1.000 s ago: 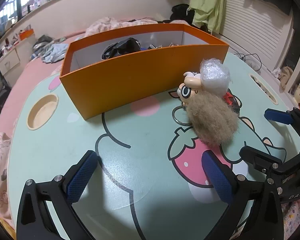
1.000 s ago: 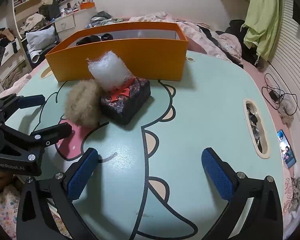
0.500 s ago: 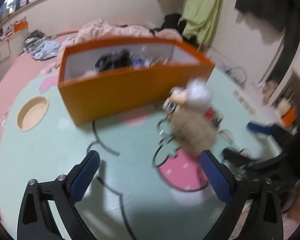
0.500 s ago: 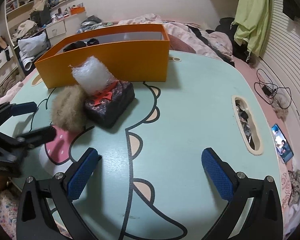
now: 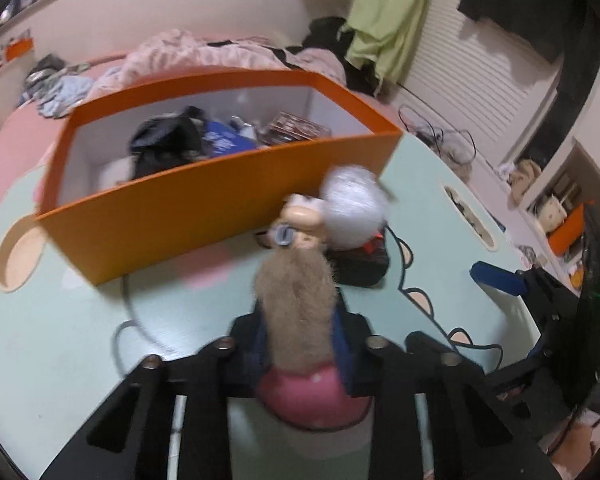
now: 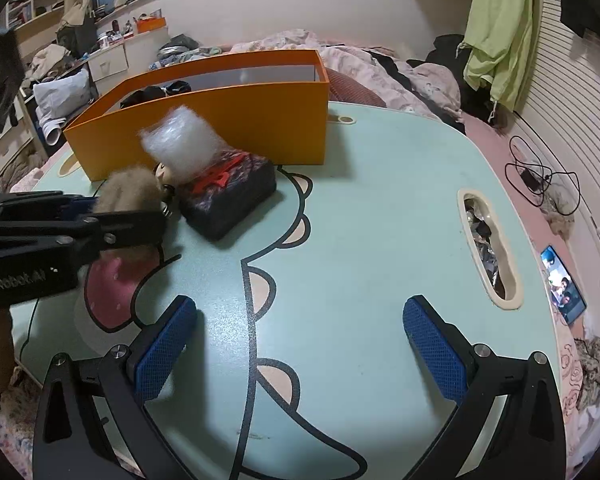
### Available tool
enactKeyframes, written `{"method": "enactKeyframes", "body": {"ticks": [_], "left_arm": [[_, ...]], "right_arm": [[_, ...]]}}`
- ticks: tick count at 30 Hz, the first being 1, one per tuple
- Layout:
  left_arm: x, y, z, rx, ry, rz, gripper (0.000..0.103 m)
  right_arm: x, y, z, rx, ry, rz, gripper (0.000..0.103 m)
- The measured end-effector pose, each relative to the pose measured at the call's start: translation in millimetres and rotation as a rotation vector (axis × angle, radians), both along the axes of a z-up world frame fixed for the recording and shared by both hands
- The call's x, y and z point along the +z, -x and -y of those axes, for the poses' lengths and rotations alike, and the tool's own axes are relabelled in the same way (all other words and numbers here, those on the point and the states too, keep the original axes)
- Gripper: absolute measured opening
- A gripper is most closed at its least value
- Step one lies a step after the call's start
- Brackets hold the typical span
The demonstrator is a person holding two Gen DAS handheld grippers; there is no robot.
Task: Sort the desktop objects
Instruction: 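Grasp the brown fur ball on the table with the left gripper, then grasp the clear bubble-wrap bag with the right gripper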
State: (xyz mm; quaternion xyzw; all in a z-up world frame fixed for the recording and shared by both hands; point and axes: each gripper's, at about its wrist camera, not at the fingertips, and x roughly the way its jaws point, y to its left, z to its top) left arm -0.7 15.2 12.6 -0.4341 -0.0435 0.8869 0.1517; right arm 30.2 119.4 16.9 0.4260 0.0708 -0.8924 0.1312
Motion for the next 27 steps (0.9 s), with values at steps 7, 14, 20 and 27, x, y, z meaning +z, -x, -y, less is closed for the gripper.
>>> {"method": "enactKeyframes", "body": {"ticks": [7, 14, 20, 27], "left_arm": [[-12, -31, 27, 0.04, 0.083, -0.038, 0.023], [-14, -34, 15, 0.043, 0.171, -0.102, 0.024], [-14, -33, 18, 0.038, 0.156, -0.105, 0.024], [-14, -32, 19, 0.037, 0.158, -0.108, 0.024]], "right_arm": [[0, -1, 0, 0.0, 0.002, -0.003, 0.103], [6, -1, -4, 0.008, 0.067, -0.01, 0.103], [35, -3, 28, 0.106, 0.07, -0.16, 0.103], [37, 35, 60, 0.116, 0.106, -0.114, 0.074]]}}
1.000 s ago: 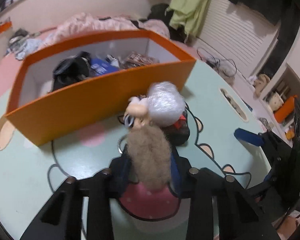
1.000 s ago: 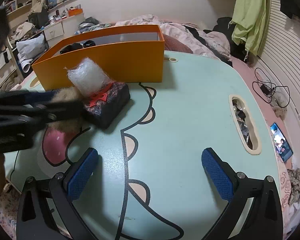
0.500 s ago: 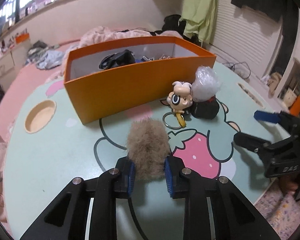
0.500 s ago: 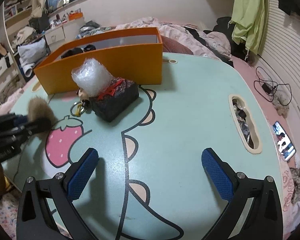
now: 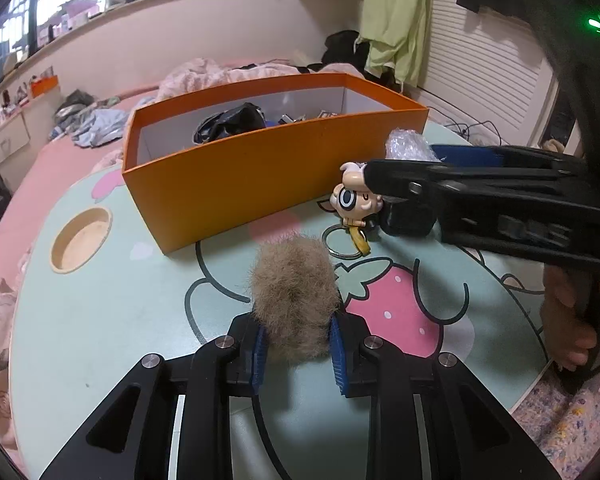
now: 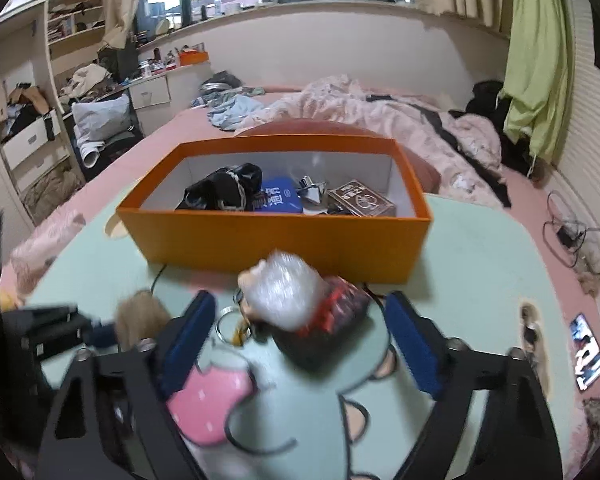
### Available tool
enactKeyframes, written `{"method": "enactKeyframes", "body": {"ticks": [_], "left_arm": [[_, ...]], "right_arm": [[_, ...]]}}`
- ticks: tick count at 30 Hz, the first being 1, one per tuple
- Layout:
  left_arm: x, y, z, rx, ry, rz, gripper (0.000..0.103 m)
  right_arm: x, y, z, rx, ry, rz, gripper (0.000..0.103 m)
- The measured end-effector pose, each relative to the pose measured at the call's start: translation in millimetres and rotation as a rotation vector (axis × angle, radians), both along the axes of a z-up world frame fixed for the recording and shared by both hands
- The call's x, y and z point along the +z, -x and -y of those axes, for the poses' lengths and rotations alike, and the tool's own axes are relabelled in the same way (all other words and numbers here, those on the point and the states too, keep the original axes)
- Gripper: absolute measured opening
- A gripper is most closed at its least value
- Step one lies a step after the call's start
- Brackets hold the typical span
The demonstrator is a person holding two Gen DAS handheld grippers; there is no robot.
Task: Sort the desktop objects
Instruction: 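Grasp the clear bubble-wrap bag with the right gripper, then drop bubble-wrap bag into orange box with right gripper while left drops fur ball, then withdraw both open grippers from the orange box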
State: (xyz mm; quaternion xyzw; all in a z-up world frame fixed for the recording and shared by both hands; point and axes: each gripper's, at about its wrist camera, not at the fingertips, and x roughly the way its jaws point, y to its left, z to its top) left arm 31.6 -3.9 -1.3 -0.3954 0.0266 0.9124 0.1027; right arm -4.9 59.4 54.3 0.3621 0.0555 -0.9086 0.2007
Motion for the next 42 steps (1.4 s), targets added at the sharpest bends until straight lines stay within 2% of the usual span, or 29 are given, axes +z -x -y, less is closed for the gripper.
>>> {"method": "enactKeyframes", "body": {"ticks": [1, 2, 3, 4, 10, 13, 16, 20, 24, 25, 26, 27, 28, 29, 30, 31, 32, 34, 35, 38, 42], "left_arm": [[0, 0, 0, 0.0, 0.0, 0.0, 0.024], [0, 0, 0, 0.0, 0.0, 0.0, 0.024], [0, 0, 0, 0.001, -0.002, 0.0, 0.024], [1, 0, 1, 0.002, -0.009, 0.001, 0.024], [7, 1, 4, 0.011, -0.016, 0.01, 0.023], [24, 4, 8, 0.025, -0.059, -0.008, 0.023], [55, 12, 7, 0.017, -0.08, -0.065, 0.023], [94, 38, 4, 0.037, -0.065, -0.127, 0.023], [103, 83, 8, 0.057, -0.096, -0.091, 0.024], [99, 95, 9, 0.072, -0.091, -0.071, 0.027], [94, 104, 11, 0.093, -0.077, -0.049, 0.042], [88, 112, 14, 0.138, -0.049, -0.024, 0.049], [82, 114, 19, 0.21, -0.022, -0.011, 0.063], [80, 112, 24, 0.242, -0.035, -0.019, 0.069], [79, 105, 29, 0.246, -0.072, -0.041, 0.071], [77, 96, 34, 0.231, -0.113, -0.062, 0.079], [76, 90, 37, 0.221, -0.13, -0.07, 0.088], [75, 78, 40, 0.217, -0.121, -0.092, 0.091], [75, 74, 40, 0.22, -0.107, -0.101, 0.091], [76, 59, 37, 0.208, -0.073, -0.101, 0.093], [61, 36, 31, 0.137, -0.073, -0.045, 0.097]], "right_arm": [[-2, 3, 3, -0.006, -0.001, 0.01, 0.06], [-5, 6, 6, -0.007, -0.004, 0.022, 0.052], [-8, 5, 5, -0.001, 0.004, 0.033, 0.035], [-8, 3, 3, 0.0, 0.015, 0.033, 0.03], [-2, -6, -20, 0.003, 0.126, 0.03, 0.03], [8, -10, -28, 0.005, 0.156, 0.015, 0.03], [21, -8, -28, 0.019, 0.173, -0.001, 0.03], [38, 8, -21, 0.026, 0.173, -0.019, 0.03], [54, 40, -9, 0.028, 0.177, -0.029, 0.03], [54, 45, -9, 0.03, 0.174, -0.028, 0.031], [54, 55, -4, 0.028, 0.165, -0.025, 0.031], [52, 61, -3, 0.027, 0.16, -0.021, 0.032], [49, 67, -1, 0.029, 0.158, -0.006, 0.037], [46, 74, 0, 0.035, 0.155, 0.016, 0.038], [41, 79, 1, 0.031, 0.145, 0.035, 0.044], [37, 80, -2, 0.018, 0.148, 0.045, 0.054], [34, 78, -8, -0.01, 0.172, 0.044, 0.059], [33, 67, -21, -0.042, 0.236, 0.015, 0.077], [35, 62, -25, -0.05, 0.254, -0.001, 0.081], [40, 45, -36, -0.064, 0.267, -0.049, 0.082], [35, 20, -48, -0.07, 0.248, -0.01, 0.082]]}}
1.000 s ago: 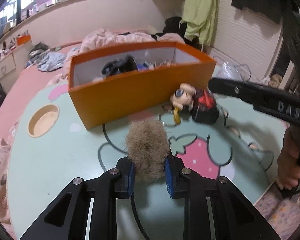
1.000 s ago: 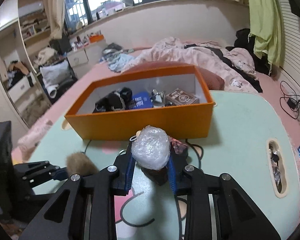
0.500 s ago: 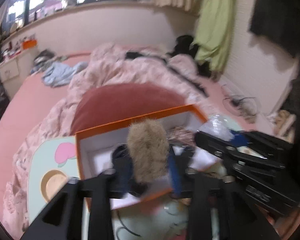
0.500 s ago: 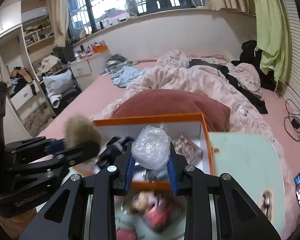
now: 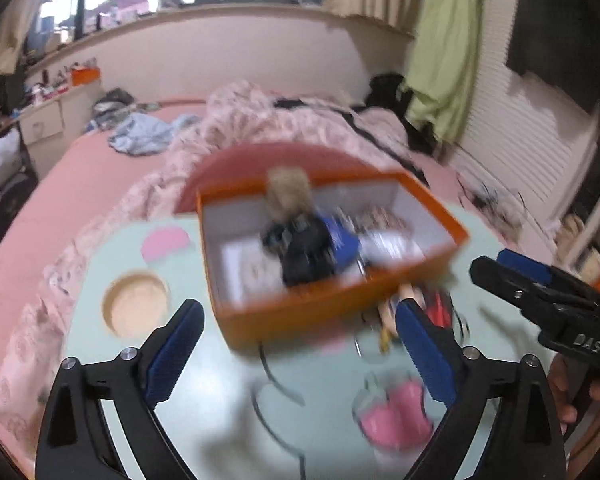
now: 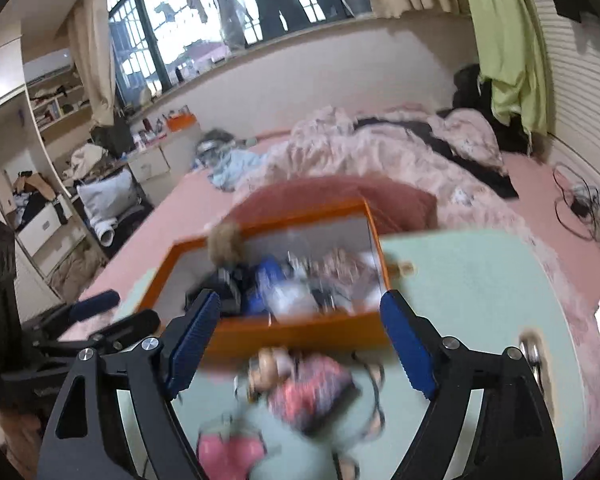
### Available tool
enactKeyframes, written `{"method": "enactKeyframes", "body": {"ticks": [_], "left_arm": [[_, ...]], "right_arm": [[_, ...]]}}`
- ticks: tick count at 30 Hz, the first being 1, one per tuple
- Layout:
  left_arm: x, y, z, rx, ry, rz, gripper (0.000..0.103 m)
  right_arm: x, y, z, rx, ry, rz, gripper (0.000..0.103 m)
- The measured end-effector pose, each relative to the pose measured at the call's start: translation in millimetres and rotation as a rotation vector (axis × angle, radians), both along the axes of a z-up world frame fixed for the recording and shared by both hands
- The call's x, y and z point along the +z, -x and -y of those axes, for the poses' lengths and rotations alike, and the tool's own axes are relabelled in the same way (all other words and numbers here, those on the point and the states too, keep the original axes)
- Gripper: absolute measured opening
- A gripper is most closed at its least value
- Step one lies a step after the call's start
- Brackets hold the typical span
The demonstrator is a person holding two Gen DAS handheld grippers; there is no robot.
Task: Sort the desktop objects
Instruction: 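Withdraw both open grippers from the orange box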
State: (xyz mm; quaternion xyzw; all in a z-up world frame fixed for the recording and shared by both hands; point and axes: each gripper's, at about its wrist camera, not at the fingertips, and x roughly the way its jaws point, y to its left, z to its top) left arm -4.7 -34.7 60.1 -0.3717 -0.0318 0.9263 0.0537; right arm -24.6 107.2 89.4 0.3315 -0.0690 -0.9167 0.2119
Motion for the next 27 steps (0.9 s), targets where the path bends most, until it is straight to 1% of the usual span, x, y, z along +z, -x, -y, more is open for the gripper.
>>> {"method": "enactKeyframes", "body": {"ticks": [2, 3, 5, 7, 9, 11, 12, 13, 14, 16, 21, 27], "left_arm": [[-18, -8, -6, -0.02, 0.019, 0.063, 0.098], [-28, -11, -10, -0.024, 0.034, 0.095, 0.098], [-43, -13, -16, -0.03, 0.058, 0.135, 0.098], [-54, -15, -21, -0.02, 0.066, 0.158, 0.098], [-62, -11, -23, -0.033, 0.06, 0.201, 0.098], [-65, -11, -26, -0.016, 0.108, 0.201, 0.102], [-67, -11, -26, -0.01, 0.12, 0.199, 0.103], [-67, -12, -25, -0.009, 0.111, 0.19, 0.103], [-68, -13, -25, -0.009, 0.11, 0.178, 0.103], [-68, -12, -24, -0.011, 0.109, 0.163, 0.103], [-67, -11, -21, -0.014, 0.108, 0.158, 0.103], [-67, -11, -22, -0.014, 0.108, 0.159, 0.103]], "right_arm": [[-11, -12, -3, -0.004, -0.052, 0.034, 0.082], [-18, -19, -3, -0.007, -0.096, 0.053, 0.082], [-33, -31, -2, -0.003, -0.166, 0.08, 0.082], [-48, -41, 2, 0.012, -0.235, 0.111, 0.082], [-56, -44, 4, 0.017, -0.294, 0.131, 0.082], [-61, -45, 6, 0.006, -0.335, 0.141, 0.082], [-64, -43, 7, 0.004, -0.359, 0.157, 0.082], [-67, -43, 7, 0.004, -0.366, 0.169, 0.084], [-70, -42, 8, 0.007, -0.367, 0.173, 0.088], [-73, -43, 7, 0.019, -0.373, 0.185, 0.103], [-75, -44, 4, 0.033, -0.369, 0.163, 0.103], [-76, -43, 3, 0.035, -0.369, 0.161, 0.103]]}}
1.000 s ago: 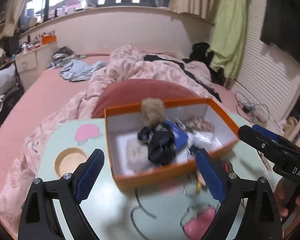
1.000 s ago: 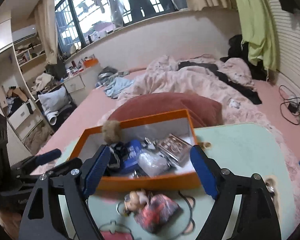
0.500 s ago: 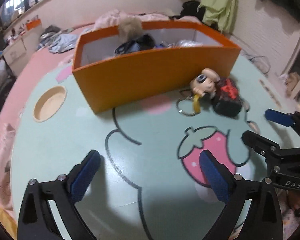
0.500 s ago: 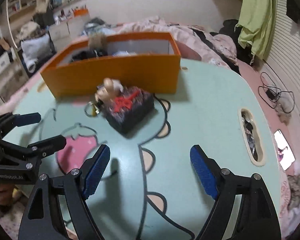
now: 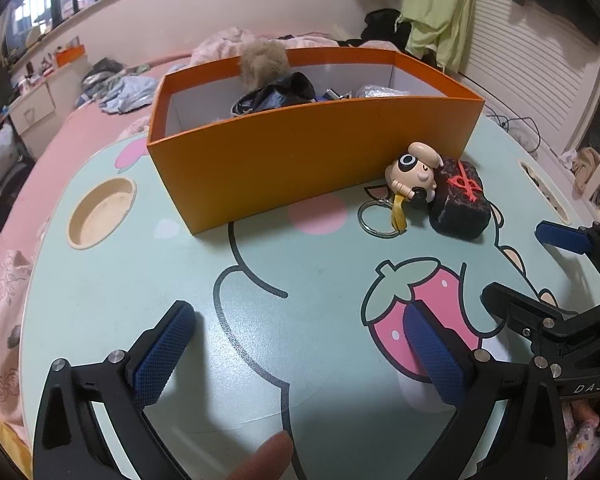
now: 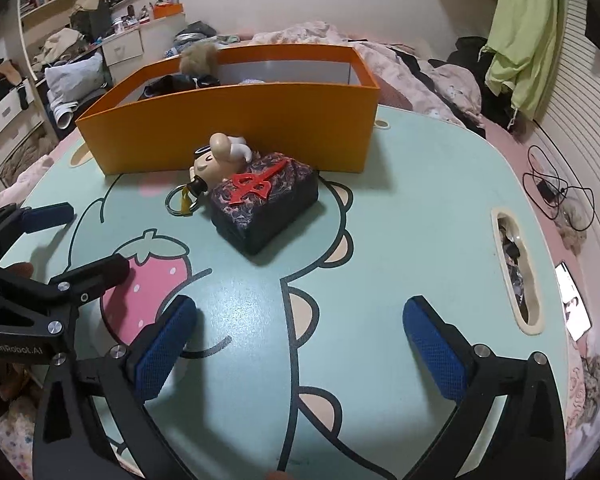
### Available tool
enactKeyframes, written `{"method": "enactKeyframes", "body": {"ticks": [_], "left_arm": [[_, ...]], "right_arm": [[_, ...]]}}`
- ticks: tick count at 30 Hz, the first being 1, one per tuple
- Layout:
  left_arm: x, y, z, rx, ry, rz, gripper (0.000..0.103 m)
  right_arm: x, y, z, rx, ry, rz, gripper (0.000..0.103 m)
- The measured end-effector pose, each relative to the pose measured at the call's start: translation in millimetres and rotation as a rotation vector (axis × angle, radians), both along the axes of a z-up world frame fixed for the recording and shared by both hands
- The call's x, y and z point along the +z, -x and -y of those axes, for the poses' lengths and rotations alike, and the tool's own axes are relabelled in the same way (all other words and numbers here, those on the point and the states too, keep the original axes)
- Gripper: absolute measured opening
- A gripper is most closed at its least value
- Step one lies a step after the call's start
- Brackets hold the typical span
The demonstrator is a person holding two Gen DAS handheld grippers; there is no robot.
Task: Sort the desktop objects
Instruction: 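Withdraw both open grippers from the orange box, then grasp the black red-emblem block with the right gripper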
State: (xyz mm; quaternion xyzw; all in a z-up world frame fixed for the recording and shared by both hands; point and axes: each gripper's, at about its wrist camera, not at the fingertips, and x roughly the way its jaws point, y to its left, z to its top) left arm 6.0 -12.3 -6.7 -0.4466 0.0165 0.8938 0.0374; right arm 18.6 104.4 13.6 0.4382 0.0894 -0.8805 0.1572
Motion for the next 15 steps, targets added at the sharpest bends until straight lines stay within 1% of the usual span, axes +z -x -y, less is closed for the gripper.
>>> {"method": "enactKeyframes", "body": {"ticks": [9, 15], "left_arm": [[-3.5, -1.2, -2.1, -0.002, 0.003, -0.001, 0.103], [-4.4, -0.5, -0.7, -0.004, 0.002, -0.019, 0.103]], "right_arm": [[0.9, 0.4, 3.8, 0.024, 0.006, -0.014, 0.103], [0.7, 0.4, 10.0, 0.055, 0.001, -0.016, 0.103]]}}
